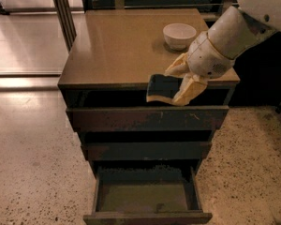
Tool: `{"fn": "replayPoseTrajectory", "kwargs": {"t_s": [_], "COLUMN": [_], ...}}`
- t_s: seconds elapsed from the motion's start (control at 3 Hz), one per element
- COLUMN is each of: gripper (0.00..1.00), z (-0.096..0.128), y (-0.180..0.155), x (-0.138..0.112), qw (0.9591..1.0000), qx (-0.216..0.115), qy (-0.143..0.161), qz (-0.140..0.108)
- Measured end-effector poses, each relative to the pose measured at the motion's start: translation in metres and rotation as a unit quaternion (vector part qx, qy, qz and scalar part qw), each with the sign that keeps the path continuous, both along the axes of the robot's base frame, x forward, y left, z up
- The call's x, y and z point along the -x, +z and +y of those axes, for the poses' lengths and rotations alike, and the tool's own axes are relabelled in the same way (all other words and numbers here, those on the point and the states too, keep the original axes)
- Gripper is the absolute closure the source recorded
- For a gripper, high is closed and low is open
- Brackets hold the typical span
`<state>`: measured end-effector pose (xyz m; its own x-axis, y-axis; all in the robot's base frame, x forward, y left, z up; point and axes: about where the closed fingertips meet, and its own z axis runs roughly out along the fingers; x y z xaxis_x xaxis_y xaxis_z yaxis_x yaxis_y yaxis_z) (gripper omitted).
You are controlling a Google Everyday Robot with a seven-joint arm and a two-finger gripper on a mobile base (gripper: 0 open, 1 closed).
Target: Pick sponge from bottom drawer and place on counter
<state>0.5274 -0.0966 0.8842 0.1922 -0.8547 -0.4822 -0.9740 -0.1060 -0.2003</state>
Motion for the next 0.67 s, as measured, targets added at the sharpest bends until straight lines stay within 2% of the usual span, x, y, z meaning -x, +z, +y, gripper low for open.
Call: {"fn": "replayPoseTrajectory", "kwargs": {"t_s": [0.33,0.67], "gripper": [1.0,1.0], "z": [0.003,0.003], "y": [0.001,-0.003], "x": [-0.006,-0.032], "qw": [0.9997,0.9988], "qx": [0.014,0.015], "qy": [-0.018,-0.045], "qz": [0.002,0.008]}}
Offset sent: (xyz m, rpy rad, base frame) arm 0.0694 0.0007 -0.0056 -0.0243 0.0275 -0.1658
